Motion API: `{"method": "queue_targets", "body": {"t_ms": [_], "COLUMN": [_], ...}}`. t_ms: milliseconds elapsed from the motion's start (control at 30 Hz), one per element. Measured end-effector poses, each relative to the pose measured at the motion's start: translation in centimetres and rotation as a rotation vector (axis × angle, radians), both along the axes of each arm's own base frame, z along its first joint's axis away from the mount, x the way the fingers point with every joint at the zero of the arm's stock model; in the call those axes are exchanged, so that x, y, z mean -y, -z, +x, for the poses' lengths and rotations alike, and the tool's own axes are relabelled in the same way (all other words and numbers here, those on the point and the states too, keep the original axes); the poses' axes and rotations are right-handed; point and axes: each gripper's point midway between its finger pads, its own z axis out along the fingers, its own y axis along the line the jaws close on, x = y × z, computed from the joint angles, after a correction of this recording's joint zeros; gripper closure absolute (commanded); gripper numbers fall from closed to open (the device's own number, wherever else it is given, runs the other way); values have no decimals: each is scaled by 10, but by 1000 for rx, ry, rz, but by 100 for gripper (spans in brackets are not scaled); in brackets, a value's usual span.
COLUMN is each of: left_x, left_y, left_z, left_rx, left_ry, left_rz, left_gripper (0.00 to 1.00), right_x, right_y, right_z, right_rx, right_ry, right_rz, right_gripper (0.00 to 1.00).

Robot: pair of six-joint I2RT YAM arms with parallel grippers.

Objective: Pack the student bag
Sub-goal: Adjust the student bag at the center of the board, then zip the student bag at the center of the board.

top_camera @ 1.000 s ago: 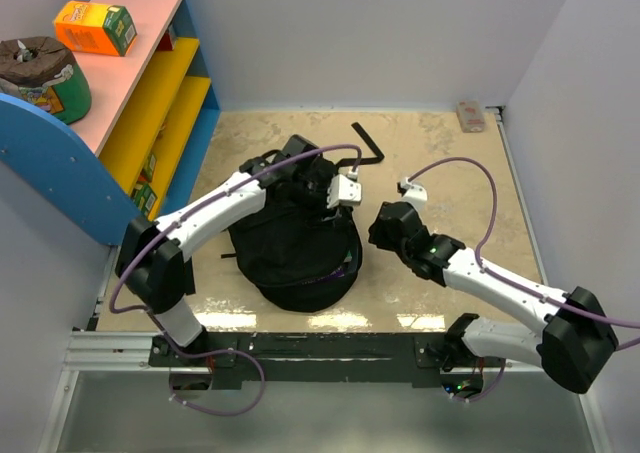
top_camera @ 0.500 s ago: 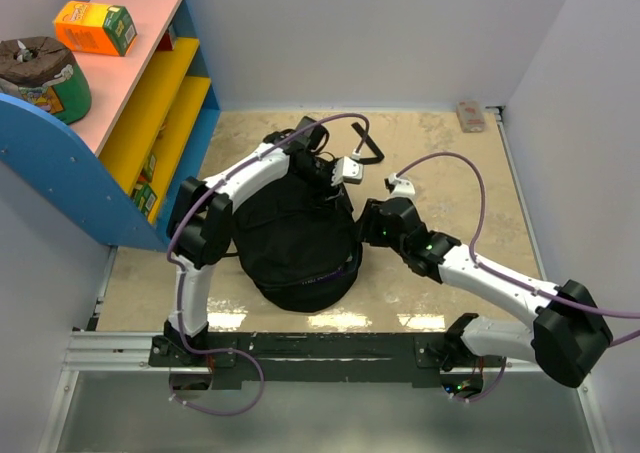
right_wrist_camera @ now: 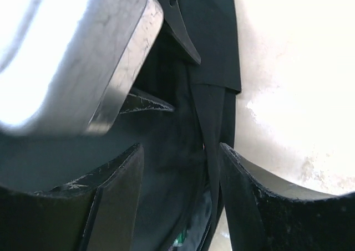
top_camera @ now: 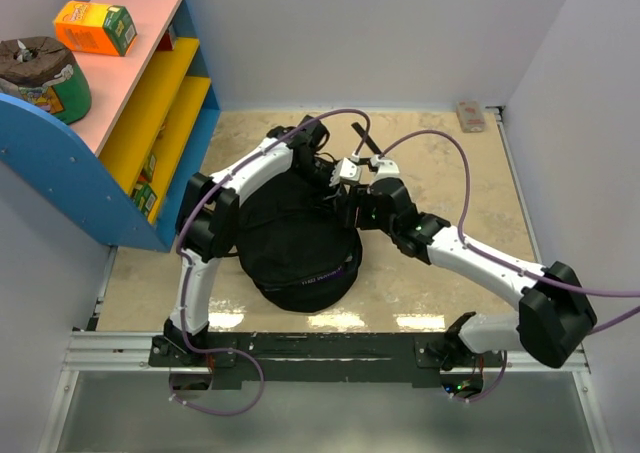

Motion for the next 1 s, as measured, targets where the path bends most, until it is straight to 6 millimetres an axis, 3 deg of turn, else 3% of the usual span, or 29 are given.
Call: {"method": "queue_targets", "body": {"t_ms": [267, 500, 633, 833, 1000], "left_x": [-3, -4, -5, -9, -16], "left_y": [2, 2, 0, -1, -5], "left_z": [-5, -9, -11, -15, -22], "left_rx": [-22, -24, -19, -8, -8], "left_ry": [-9, -37, -46, -44, -48], "left_rz": [-32, -56, -66, -83, -87], "left_gripper": [71, 91, 94, 94, 91], "right_x": [-8, -17, -11, -2, -11], "right_y": [25, 26, 7, -46, -52], "right_z": [1, -1, 0, 6, 1], "right_rx": [-53, -61, 43, 330, 417], "right_ry": [-77, -121, -193, -354, -577], "right_rz": [-90, -107, -182, -330, -450], "right_gripper": [48, 47, 37, 35, 37]}}
